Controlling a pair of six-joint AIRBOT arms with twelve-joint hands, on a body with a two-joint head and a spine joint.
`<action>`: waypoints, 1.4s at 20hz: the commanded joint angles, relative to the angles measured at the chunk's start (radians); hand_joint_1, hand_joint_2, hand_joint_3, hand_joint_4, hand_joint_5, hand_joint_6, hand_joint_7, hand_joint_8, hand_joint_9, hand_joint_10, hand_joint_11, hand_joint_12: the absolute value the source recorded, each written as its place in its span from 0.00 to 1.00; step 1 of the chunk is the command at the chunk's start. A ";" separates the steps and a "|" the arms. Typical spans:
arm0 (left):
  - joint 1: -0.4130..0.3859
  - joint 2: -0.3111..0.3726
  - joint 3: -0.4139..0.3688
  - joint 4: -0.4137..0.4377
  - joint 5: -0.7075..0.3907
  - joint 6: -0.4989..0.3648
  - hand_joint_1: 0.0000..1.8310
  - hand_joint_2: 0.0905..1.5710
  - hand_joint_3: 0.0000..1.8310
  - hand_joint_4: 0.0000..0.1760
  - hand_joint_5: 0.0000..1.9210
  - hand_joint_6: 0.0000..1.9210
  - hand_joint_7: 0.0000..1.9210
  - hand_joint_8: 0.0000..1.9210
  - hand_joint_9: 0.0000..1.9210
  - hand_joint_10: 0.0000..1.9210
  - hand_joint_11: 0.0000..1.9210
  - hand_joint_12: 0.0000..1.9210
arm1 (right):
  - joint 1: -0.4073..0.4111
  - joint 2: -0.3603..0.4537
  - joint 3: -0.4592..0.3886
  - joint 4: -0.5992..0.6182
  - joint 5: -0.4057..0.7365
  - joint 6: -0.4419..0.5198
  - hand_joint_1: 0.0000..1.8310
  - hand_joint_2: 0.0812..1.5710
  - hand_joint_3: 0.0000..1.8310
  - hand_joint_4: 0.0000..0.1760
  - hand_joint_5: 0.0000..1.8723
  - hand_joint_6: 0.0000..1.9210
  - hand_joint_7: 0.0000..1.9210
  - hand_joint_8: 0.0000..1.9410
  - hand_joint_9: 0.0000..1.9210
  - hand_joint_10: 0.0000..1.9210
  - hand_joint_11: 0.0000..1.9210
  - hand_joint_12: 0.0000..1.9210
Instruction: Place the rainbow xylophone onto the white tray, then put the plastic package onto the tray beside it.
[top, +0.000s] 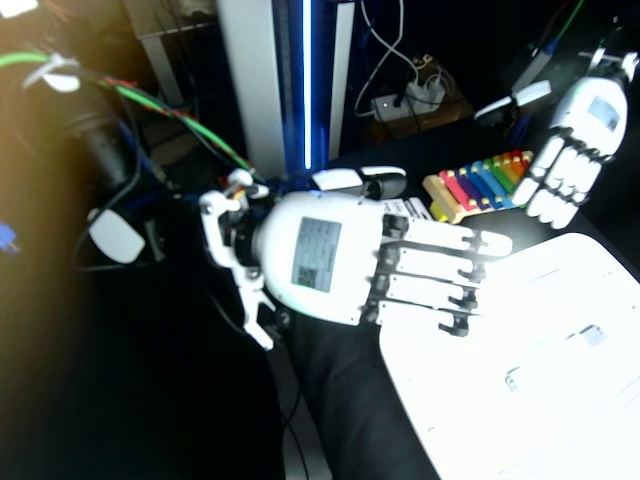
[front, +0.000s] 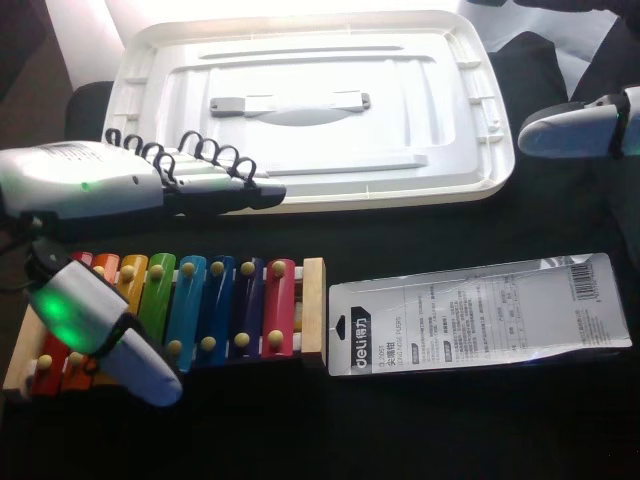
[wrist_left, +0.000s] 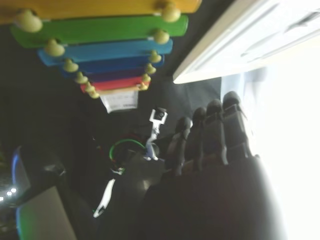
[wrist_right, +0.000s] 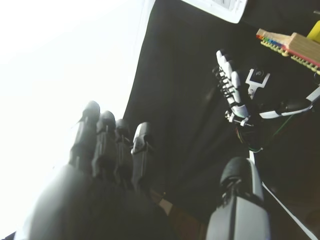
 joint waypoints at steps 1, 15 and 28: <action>-0.018 -0.008 0.007 -0.038 -0.058 -0.023 0.28 0.35 0.00 0.00 0.00 0.00 0.00 0.00 0.00 0.00 0.00 0.00 | 0.017 0.001 0.001 0.055 0.107 0.011 0.37 0.53 0.00 0.05 0.21 0.00 0.09 0.00 0.08 0.00 0.06 0.07; 0.005 -0.057 0.027 0.005 0.007 -0.031 0.29 0.30 0.00 0.53 0.00 0.00 0.00 0.00 0.00 0.00 0.00 0.00 | 0.016 0.001 -0.005 0.055 0.107 0.011 0.37 0.61 0.00 0.00 0.16 0.00 0.09 0.00 0.09 0.00 0.09 0.06; 0.063 -0.107 0.053 0.007 0.052 -0.031 0.33 0.29 0.00 0.43 0.00 0.00 0.00 0.00 0.00 0.00 0.00 0.00 | 0.016 0.001 -0.005 0.055 0.107 0.011 0.35 0.61 0.00 0.06 0.14 0.00 0.10 0.00 0.10 0.00 0.10 0.05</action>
